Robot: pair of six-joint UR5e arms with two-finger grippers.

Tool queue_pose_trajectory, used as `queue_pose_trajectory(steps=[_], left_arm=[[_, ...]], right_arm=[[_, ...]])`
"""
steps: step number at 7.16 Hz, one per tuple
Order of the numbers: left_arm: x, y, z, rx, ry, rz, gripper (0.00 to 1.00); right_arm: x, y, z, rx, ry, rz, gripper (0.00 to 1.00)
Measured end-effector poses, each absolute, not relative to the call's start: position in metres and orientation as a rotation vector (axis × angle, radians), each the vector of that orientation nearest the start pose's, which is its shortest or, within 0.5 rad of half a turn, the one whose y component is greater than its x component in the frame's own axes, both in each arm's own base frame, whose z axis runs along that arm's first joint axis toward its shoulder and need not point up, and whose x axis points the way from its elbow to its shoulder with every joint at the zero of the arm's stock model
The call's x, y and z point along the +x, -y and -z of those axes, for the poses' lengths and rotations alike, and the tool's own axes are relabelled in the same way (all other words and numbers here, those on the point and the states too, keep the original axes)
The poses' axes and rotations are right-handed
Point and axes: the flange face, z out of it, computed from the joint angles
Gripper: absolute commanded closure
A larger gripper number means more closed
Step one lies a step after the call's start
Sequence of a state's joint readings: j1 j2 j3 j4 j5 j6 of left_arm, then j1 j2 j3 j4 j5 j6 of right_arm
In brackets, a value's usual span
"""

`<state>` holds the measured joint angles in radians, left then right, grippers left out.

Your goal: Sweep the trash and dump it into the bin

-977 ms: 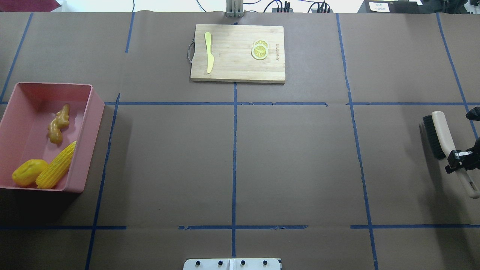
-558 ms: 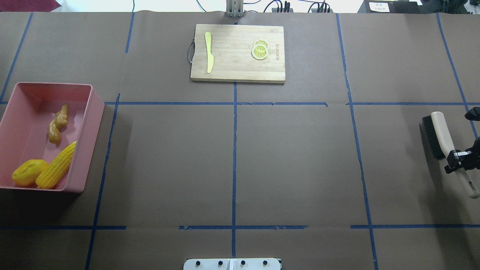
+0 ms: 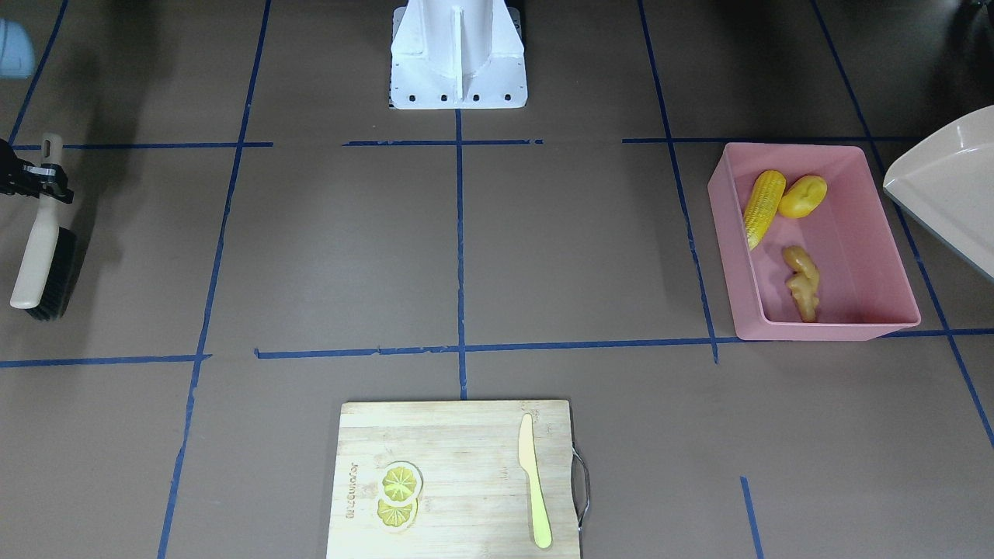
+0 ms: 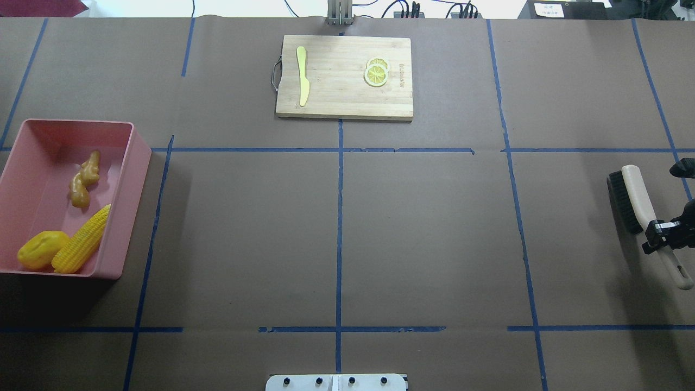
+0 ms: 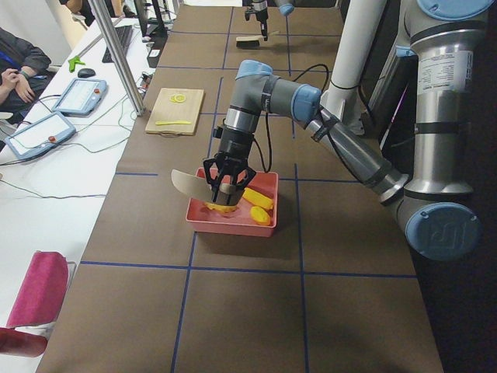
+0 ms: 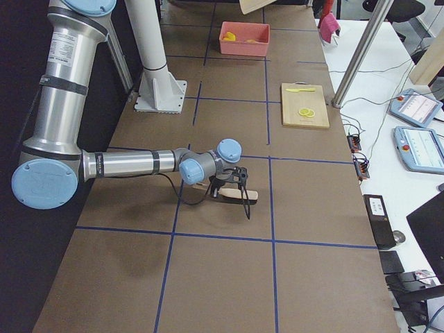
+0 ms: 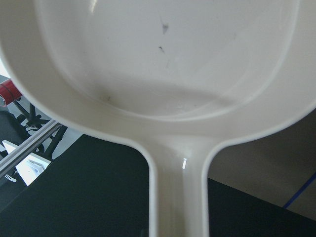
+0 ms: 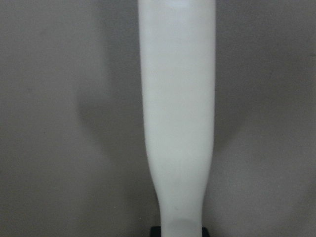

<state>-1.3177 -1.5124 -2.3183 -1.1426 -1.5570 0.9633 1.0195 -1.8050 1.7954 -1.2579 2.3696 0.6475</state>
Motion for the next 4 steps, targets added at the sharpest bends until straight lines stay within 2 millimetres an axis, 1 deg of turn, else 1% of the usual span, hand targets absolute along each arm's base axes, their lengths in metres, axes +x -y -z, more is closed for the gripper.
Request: queue_pose_trajectory(steps=[1, 2, 3, 4], left_arm=[[-0.0302, 0.421, -0.408, 0.255, 0.11, -1.207, 0.93], [-0.0302, 0.4211, -0.4082, 0.255, 0.11, -1.207, 0.93], [-0.0301, 0.4213, -0.4083, 0.254, 0.11, -1.207, 0.92], [-0.0301, 0.4215, -0.4081, 0.255, 0.11, -1.207, 0.92]], right_arm=[[-0.163, 0.3804, -0.6175, -0.214, 0.814, 0.033, 0.65], [-0.1638, 0.38, -0.6182, -0.216, 0.813, 0.035, 0.42], [-0.1639, 0.3799, -0.6183, -0.216, 0.813, 0.035, 0.15], [-0.1645, 0.3804, -0.617, -0.214, 0.815, 0.036, 0.01]])
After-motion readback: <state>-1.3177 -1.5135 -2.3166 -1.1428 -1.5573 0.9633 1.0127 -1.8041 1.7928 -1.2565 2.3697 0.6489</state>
